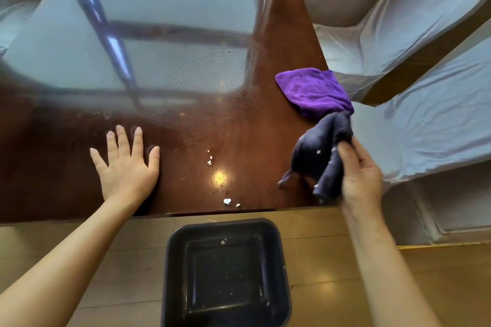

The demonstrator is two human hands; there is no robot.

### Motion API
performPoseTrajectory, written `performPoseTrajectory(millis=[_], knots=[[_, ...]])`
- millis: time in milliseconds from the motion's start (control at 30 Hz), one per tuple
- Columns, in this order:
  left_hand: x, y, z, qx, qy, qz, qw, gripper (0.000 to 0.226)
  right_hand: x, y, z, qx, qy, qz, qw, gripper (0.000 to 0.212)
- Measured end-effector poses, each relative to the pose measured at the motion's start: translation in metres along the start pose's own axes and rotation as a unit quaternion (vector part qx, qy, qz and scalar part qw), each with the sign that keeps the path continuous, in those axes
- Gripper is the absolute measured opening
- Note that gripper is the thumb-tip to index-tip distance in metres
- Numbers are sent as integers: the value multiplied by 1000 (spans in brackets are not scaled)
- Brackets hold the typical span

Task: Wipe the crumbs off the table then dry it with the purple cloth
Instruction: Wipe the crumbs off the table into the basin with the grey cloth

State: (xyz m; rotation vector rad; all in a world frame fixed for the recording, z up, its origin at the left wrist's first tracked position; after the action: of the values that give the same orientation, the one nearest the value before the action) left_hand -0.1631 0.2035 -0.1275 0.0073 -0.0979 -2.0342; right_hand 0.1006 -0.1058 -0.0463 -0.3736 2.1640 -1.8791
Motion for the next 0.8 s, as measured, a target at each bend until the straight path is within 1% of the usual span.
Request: performPoseTrajectory(millis=[67, 133, 233, 333, 400, 500, 633, 733, 800], knots=[[0, 0, 0, 3, 0, 0, 1000, 63, -20, -19, 27, 26, 36, 52, 998, 24], [0, 1, 1, 3, 3, -2, 1000, 63, -38, -27, 44, 62, 30, 80, 994, 25], [0, 1, 0, 2, 2, -2, 1000, 63, -54, -6, 58, 133, -13, 55, 990, 30], [0, 0, 0, -1, 4, 2, 1000, 63, -45, 33, 54, 231, -70, 21, 970, 37], [0, -1, 0, -3, 5, 3, 1000, 63, -34, 49, 47, 269, -93, 22, 958, 37], [0, -1, 0, -4, 7, 4, 1000, 62, -19, 53, 26, 254, -106, 38, 961, 36], [0, -1, 0, -6, 9, 4, 1000, 63, 0, 58, -28, 231, -138, 81, 960, 36], [0, -1, 0, -10, 11, 2, 1000, 63, 2, 64, -78, 258, -185, 85, 944, 36], [-1, -1, 0, -10, 14, 1, 1000, 63, -2, 68, -111, 295, -230, 85, 923, 38]])
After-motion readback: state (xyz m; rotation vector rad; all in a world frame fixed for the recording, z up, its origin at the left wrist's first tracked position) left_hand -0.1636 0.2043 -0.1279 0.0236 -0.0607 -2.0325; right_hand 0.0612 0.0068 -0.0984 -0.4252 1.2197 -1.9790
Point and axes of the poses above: each hand's wrist, its own x-axis away from the middle knuckle, its own z-axis out of the back of the hand, y = z × x, the point moved 7 cm from there along -x, towards the middle knuckle, and after that the axes turned 4 degrees about -x, right-handed, at the moved point
